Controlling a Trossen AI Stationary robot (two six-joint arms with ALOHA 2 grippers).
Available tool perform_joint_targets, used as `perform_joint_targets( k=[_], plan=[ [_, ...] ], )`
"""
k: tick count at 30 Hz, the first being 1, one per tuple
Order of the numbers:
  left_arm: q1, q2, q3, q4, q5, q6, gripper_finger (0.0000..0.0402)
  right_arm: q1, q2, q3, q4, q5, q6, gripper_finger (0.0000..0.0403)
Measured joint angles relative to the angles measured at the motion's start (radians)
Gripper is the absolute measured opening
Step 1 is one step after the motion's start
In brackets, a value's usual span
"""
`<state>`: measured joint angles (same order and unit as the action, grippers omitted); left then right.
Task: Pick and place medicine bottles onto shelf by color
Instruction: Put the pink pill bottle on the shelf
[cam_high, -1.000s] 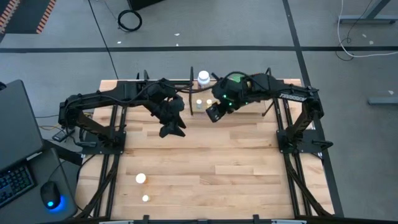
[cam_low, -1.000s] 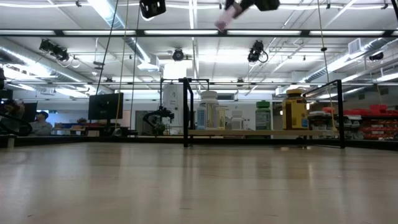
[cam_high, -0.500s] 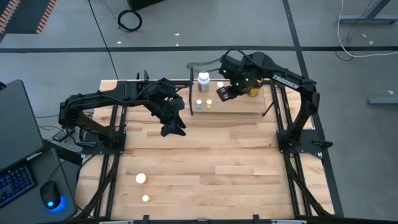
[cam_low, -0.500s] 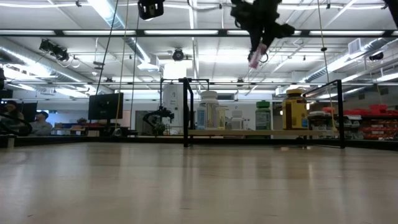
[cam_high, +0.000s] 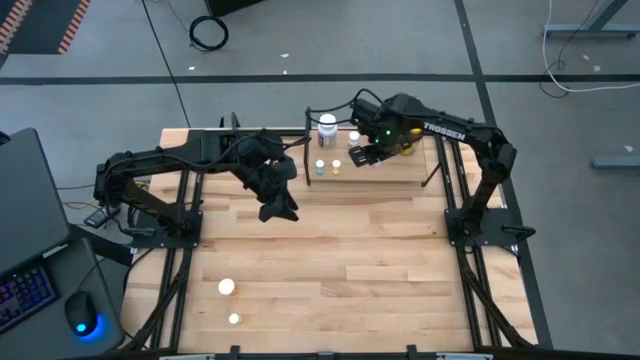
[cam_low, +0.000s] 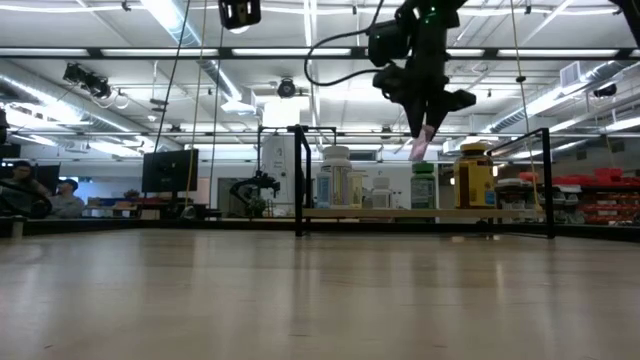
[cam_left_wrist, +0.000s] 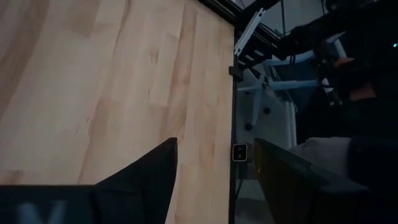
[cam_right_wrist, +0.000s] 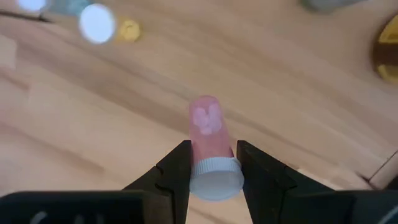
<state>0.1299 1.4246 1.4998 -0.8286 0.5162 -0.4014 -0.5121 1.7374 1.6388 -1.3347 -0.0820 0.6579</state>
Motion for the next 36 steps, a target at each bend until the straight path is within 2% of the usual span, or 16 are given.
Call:
perform_joint_targets(
  k=[8,17,25,36],
  plan=[
    [-0.001,0.000,0.000,0.039,-0.001,-0.008,0.0211,-0.007,0.067,0.005,-0.028,0.033,-0.078,0.0128],
    [-0.001,0.001,0.000,0.051,-0.004,-0.034,0.0206,-0.004,0.212,0.156,-0.108,0.020,-0.170,0.0128],
    [-0.011,0.001,0.000,0.048,-0.004,-0.059,0.0202,-0.039,0.287,0.259,-0.110,0.020,-0.152,0.0128],
    [-0.049,0.001,0.000,0.046,-0.004,-0.058,0.0199,-0.088,0.308,0.276,-0.117,0.032,-0.065,0.0128]
  ],
)
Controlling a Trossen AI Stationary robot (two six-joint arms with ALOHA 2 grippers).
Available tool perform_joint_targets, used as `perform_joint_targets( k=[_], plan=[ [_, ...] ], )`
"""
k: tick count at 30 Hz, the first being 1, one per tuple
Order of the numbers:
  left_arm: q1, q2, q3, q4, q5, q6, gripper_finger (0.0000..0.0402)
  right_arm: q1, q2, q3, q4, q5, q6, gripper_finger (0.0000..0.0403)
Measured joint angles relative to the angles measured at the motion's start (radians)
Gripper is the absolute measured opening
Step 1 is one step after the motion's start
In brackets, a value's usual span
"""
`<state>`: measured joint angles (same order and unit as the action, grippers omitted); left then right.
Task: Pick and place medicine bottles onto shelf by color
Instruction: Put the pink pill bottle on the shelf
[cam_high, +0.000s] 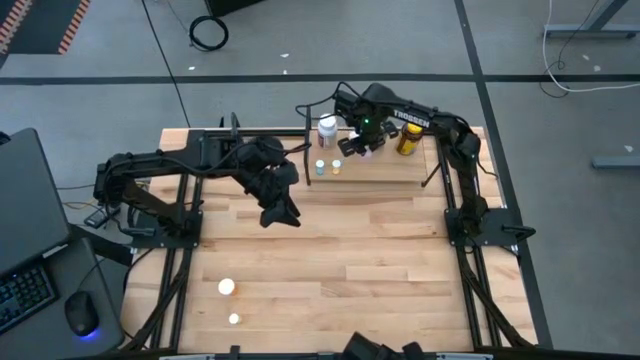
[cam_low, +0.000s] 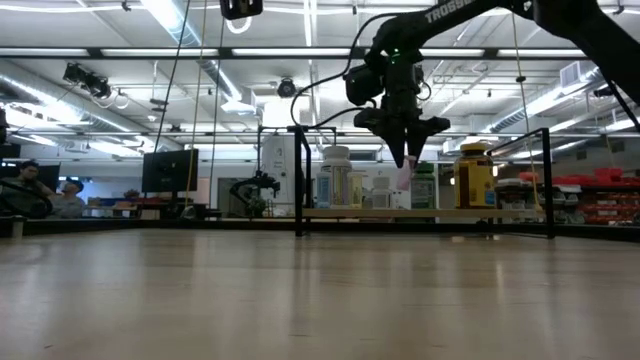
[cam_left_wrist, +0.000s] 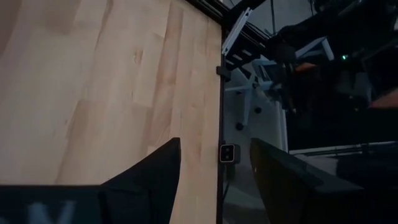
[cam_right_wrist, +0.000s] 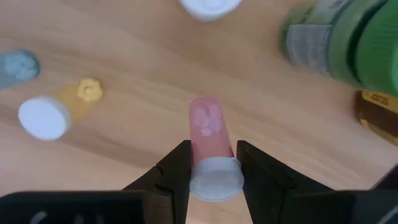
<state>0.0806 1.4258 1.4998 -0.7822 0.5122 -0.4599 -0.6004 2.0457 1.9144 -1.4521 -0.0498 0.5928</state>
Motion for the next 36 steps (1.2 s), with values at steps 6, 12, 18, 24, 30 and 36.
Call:
perform_joint_targets(
  k=[6,12,18,24,30,36],
  plan=[
    [-0.005,0.000,0.000,0.000,0.000,0.026,0.0195,-0.026,0.000,0.000,0.049,-0.004,-0.012,0.0128],
    [0.021,0.000,0.000,0.000,0.000,0.036,0.0198,-0.028,-0.006,0.000,-0.128,0.011,-0.133,0.0128],
    [0.064,0.000,0.000,0.000,0.000,0.033,0.0193,-0.015,-0.049,-0.005,-0.120,0.019,-0.159,0.0128],
    [0.091,0.000,0.000,-0.001,0.000,0.034,0.0191,-0.012,-0.094,-0.078,-0.119,0.043,-0.145,0.0128],
    [0.094,0.000,0.000,-0.001,0.000,0.051,0.0192,-0.020,-0.191,-0.208,-0.120,0.078,-0.143,0.0128],
    [0.094,0.000,0.000,-0.001,0.000,0.060,0.0186,-0.046,-0.291,-0.364,-0.073,0.086,-0.129,0.0128]
  ],
)
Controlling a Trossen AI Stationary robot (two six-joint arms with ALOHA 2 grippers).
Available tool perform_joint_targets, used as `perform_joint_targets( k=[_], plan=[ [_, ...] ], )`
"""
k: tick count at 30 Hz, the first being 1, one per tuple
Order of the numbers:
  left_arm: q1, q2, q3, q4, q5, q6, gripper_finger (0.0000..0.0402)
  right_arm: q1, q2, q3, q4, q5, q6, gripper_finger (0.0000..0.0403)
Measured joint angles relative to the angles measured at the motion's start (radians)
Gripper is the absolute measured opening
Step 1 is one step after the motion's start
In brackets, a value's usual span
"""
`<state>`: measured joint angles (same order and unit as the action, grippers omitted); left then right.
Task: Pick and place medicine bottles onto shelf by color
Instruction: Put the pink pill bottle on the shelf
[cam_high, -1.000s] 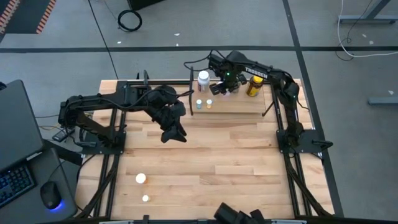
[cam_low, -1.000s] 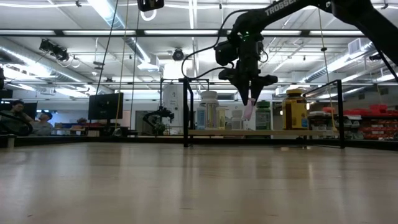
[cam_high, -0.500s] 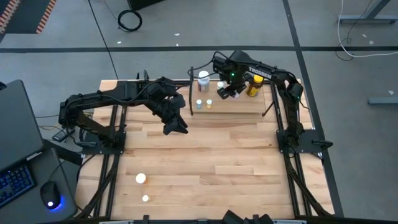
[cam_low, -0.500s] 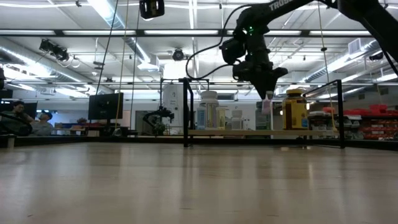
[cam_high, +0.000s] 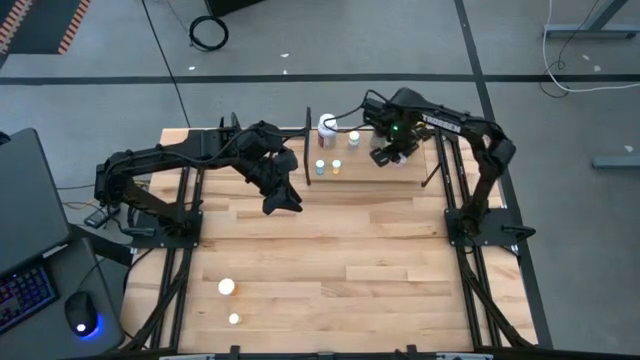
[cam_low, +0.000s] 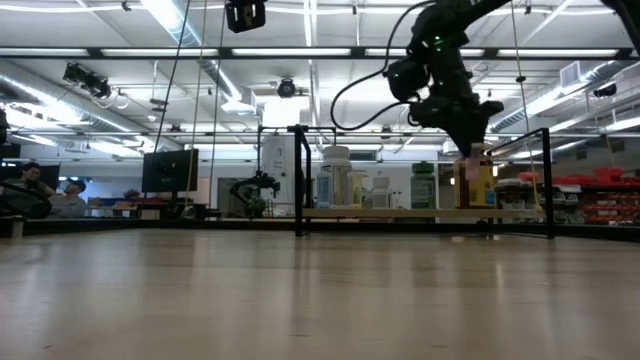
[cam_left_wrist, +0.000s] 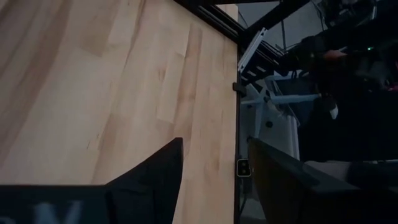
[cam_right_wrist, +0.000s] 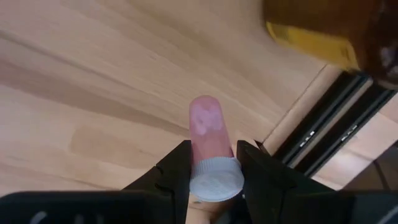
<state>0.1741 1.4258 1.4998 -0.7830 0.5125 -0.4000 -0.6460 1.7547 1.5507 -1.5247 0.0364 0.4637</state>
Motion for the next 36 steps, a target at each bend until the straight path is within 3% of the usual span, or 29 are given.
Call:
perform_joint_targets(
  k=[8,14,23,36],
  plan=[
    [0.000,0.000,0.000,0.000,0.000,0.000,0.0189,0.003,-0.082,-0.152,0.052,0.023,-0.242,0.0128],
    [0.000,0.000,0.000,0.000,0.000,-0.001,0.0184,0.003,-0.089,-0.162,0.059,0.114,-0.438,0.0128],
    [0.000,0.000,0.000,0.000,0.000,-0.006,0.0182,0.015,-0.089,-0.162,0.103,0.122,-0.680,0.0128],
    [0.000,0.000,0.000,0.001,-0.045,0.025,0.0179,-0.013,-0.089,-0.162,0.125,0.102,-0.772,0.0128]
  ],
)
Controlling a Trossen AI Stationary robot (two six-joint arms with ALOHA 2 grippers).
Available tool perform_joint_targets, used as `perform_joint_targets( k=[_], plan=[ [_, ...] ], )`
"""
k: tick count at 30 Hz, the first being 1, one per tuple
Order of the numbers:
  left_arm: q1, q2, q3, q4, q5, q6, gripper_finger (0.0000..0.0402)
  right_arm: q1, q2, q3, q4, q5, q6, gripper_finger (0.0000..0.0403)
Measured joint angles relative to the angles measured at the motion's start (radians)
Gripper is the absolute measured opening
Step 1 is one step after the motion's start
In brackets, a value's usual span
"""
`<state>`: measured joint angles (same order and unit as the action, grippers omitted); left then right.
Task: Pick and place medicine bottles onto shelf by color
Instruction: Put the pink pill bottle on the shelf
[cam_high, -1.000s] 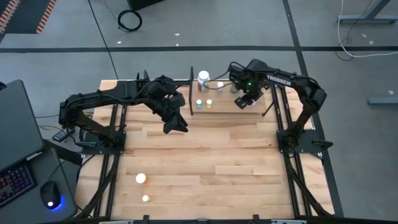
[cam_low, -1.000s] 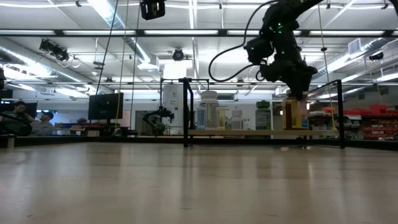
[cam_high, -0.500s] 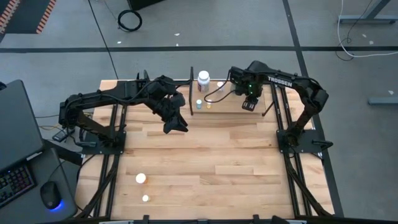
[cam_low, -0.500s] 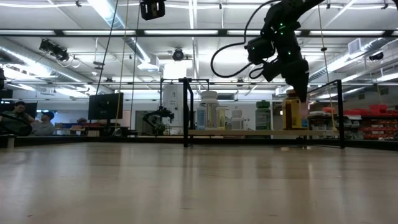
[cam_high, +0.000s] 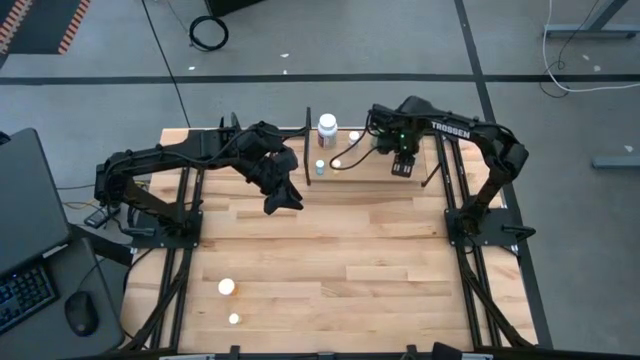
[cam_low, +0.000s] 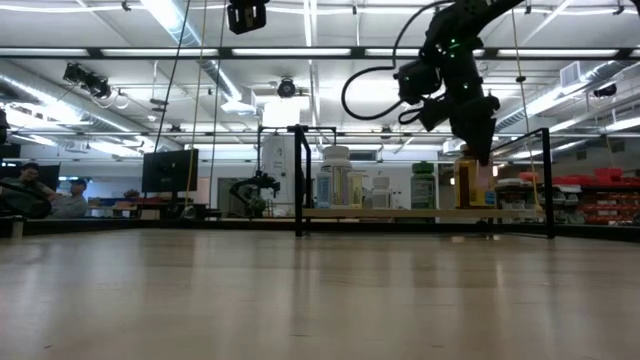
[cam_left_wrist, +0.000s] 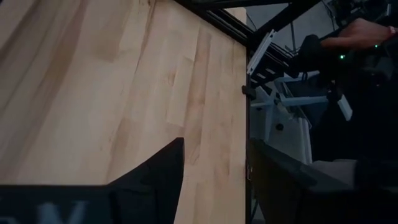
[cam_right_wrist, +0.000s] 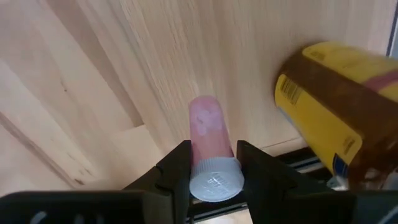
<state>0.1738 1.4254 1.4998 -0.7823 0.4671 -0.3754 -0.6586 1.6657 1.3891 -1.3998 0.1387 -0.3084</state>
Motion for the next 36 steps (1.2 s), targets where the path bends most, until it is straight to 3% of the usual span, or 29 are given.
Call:
perform_joint_targets(
  k=[15,24,36],
  plan=[
    [0.000,0.000,0.000,0.000,-0.004,0.028,0.0178,-0.013,-0.035,-0.005,-0.002,-0.018,0.080,0.0128],
    [0.008,0.000,0.000,0.001,-0.003,0.028,0.0178,-0.012,-0.117,-0.152,0.078,-0.031,0.088,0.0128],
    [0.008,0.000,0.000,0.002,-0.003,0.020,0.0179,-0.056,-0.129,-0.205,0.097,-0.008,0.085,0.0128]
  ],
)
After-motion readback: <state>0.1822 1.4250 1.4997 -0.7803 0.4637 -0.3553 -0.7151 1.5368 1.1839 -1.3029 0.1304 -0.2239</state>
